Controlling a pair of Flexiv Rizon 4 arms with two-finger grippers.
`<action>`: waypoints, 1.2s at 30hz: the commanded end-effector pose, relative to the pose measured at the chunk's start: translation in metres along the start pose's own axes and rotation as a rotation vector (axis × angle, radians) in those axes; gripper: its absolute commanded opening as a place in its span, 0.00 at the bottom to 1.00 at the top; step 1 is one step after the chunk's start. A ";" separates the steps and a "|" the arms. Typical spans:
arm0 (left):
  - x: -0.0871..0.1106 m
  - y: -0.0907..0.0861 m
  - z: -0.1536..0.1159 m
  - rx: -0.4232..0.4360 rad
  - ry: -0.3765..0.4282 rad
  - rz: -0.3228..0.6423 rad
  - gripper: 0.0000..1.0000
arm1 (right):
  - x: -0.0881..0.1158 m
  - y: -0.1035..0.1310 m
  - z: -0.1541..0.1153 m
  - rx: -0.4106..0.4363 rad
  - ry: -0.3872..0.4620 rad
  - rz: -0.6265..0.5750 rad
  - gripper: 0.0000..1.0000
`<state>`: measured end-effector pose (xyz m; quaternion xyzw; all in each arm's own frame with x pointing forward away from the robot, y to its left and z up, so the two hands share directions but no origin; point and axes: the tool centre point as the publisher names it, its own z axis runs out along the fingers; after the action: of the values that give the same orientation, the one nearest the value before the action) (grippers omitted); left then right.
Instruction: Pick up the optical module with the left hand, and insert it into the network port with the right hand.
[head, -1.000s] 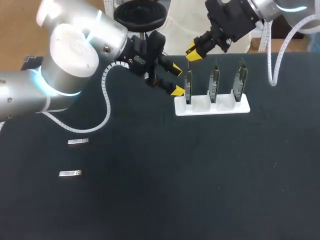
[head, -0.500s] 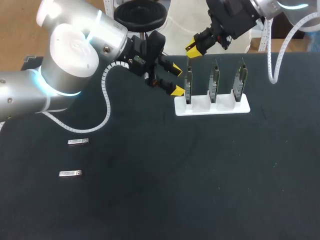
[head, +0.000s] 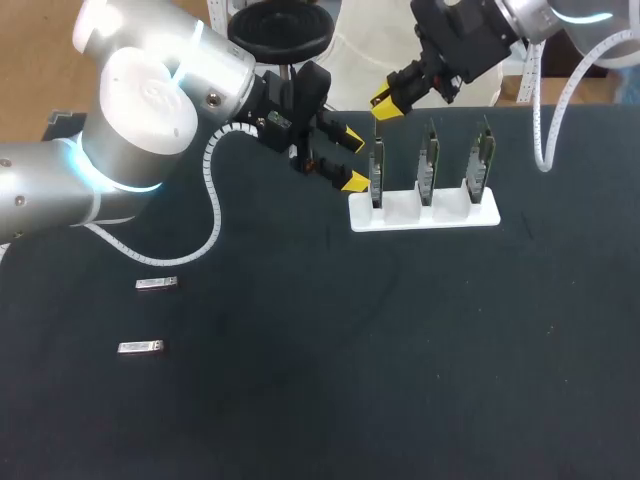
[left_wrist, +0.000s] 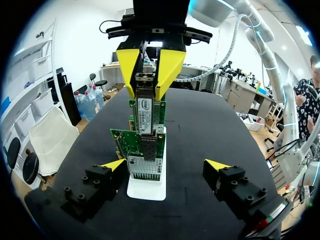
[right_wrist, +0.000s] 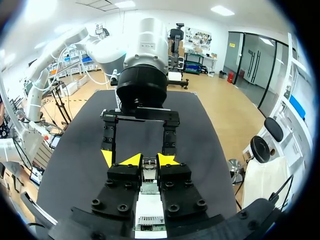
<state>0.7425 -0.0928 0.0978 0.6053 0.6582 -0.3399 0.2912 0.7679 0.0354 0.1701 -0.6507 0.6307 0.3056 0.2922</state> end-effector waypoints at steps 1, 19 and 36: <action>-0.001 0.002 0.001 0.003 0.005 -0.001 1.00 | 0.002 -0.002 0.002 -0.003 0.000 0.002 0.00; -0.001 0.002 0.001 0.003 0.005 -0.001 1.00 | -0.001 -0.003 -0.003 -0.025 -0.017 -0.020 0.00; -0.001 0.002 0.001 0.003 0.005 -0.001 1.00 | 0.001 0.001 0.000 -0.026 -0.028 -0.002 0.00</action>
<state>0.7425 -0.0928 0.0978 0.6053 0.6582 -0.3399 0.2912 0.7675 0.0344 0.1706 -0.6512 0.6220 0.3226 0.2916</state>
